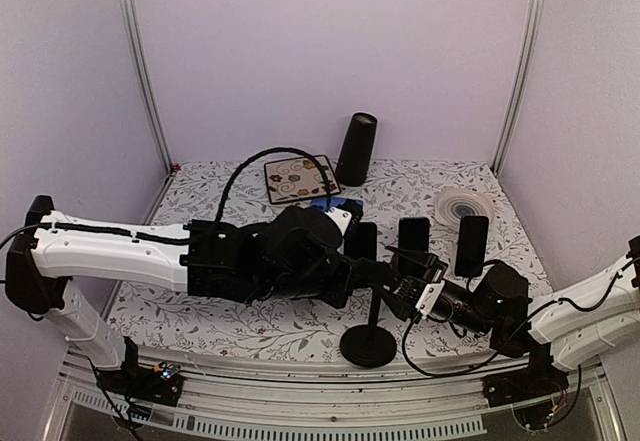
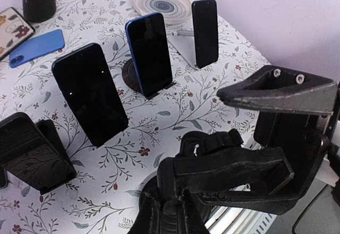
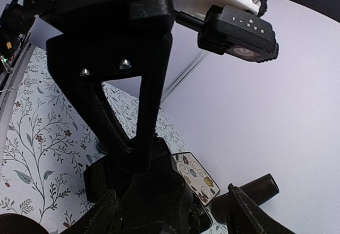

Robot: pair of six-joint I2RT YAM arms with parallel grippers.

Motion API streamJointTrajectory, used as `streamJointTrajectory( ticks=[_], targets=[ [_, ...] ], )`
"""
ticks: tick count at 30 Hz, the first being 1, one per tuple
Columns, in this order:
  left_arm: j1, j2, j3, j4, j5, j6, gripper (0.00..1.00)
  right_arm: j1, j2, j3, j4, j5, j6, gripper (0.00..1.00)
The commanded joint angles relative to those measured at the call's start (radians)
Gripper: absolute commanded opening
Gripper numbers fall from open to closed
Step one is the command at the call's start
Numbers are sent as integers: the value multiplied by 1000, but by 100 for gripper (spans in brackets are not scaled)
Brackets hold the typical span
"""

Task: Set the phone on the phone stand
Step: Pass from the left arm to the right

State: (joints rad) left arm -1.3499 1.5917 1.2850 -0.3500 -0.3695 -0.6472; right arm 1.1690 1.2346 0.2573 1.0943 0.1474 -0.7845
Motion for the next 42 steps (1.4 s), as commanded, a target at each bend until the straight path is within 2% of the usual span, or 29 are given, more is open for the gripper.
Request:
streamJointTrajectory(
  ticks=[1, 11, 23, 26, 31, 33, 38, 42],
  targets=[
    [-4, 3, 42, 1, 30, 6, 0, 2, -38, 37, -106, -42, 8, 67],
    [-2, 31, 72, -12, 40, 22, 0, 6, -62, 50, -143, -62, 18, 61],
    [2, 47, 83, -12, 46, 28, 0, 14, -91, 56, -187, -54, 59, 21],
    [3, 30, 69, 1, 32, 24, 13, 14, -100, 56, -182, -32, 77, 11],
    [1, -71, -34, 127, 9, 21, 43, 14, -107, 63, -142, 40, 91, 4],
    [-1, -129, -100, 206, 2, 27, 50, 14, -104, 75, -139, 73, 96, 3],
    [-7, -231, -268, 381, -22, 64, 55, 12, -106, 106, -133, 130, 146, 3],
    [-9, -206, -319, 448, 4, 90, 53, 12, -101, 156, -151, 167, 202, 2]
  ],
)
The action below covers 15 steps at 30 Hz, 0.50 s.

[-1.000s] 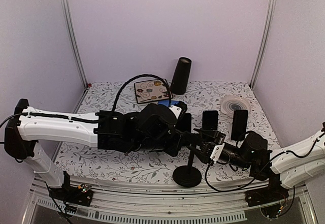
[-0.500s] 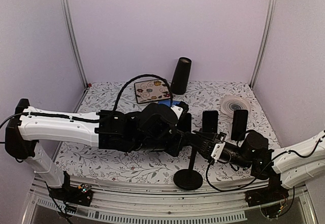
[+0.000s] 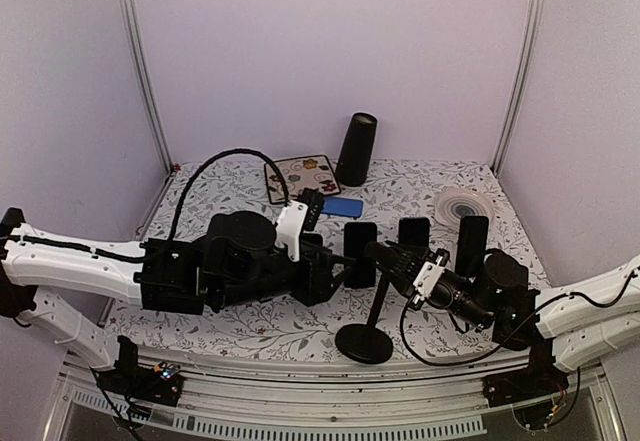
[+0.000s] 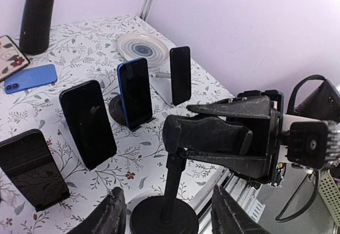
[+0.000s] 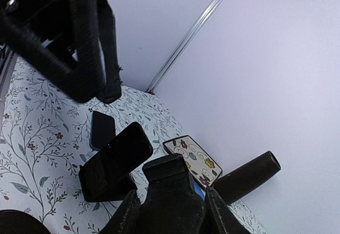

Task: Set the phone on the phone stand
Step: Pass from the left arm to the right, then pass from the right arm to the left

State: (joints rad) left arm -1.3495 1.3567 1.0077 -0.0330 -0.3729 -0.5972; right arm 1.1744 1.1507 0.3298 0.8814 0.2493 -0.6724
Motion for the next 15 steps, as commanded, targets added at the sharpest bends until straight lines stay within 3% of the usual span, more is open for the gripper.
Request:
streamJointTrajectory(
  ticks=[1, 15],
  targets=[
    [-11, 51, -41, 137, 11, 45, 53, 7, -18, 92, 51, 67, 104, 2],
    [-23, 222, -7, 237, 51, 79, 50, 6, -47, 210, -91, 91, 272, 2]
  ],
)
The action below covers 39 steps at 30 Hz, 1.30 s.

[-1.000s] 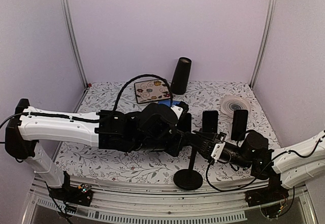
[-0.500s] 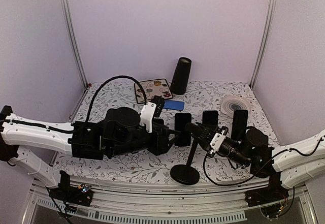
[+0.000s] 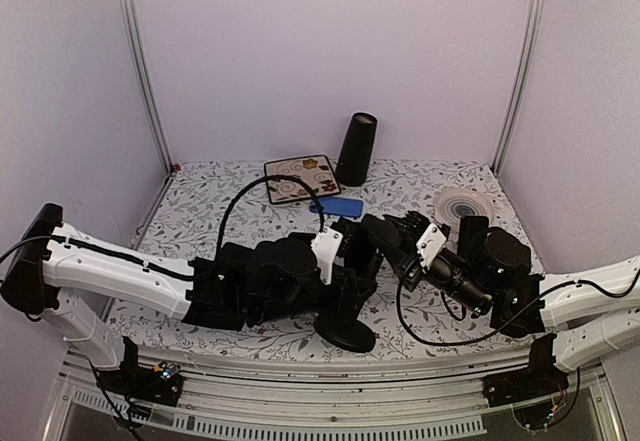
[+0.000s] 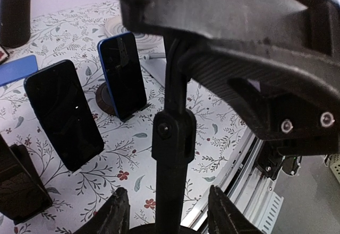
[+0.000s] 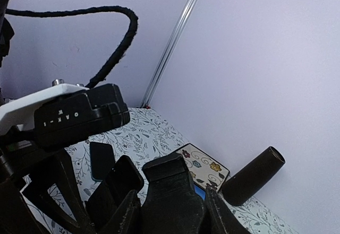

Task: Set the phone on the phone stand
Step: Pass from the right arm to the left

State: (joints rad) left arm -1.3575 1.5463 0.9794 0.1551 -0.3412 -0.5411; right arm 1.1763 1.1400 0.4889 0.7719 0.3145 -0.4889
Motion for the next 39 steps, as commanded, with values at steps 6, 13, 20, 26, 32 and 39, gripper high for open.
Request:
streamJointTrajectory(
  ticks=[6, 13, 20, 26, 32, 39],
  targets=[
    [-14, 70, 34, 40, 20, 8, 48, 6, -56, 55, 11, 6, 119, 2],
    [-11, 78, 22, 50, 23, 1, 30, 5, -86, 48, 10, -38, 144, 2],
    [-1, 45, -47, 150, 88, 2, 0, -30, -156, -10, 42, -181, 187, 2],
    [0, 6, -125, 268, 144, 20, 0, -123, -228, -71, 74, -365, 285, 2],
    [-1, -10, -164, 346, 178, 40, 0, -214, -252, -114, 142, -521, 387, 2],
    [-2, 10, -160, 367, 167, 30, 0, -217, -194, -115, 230, -553, 421, 2]
  ],
)
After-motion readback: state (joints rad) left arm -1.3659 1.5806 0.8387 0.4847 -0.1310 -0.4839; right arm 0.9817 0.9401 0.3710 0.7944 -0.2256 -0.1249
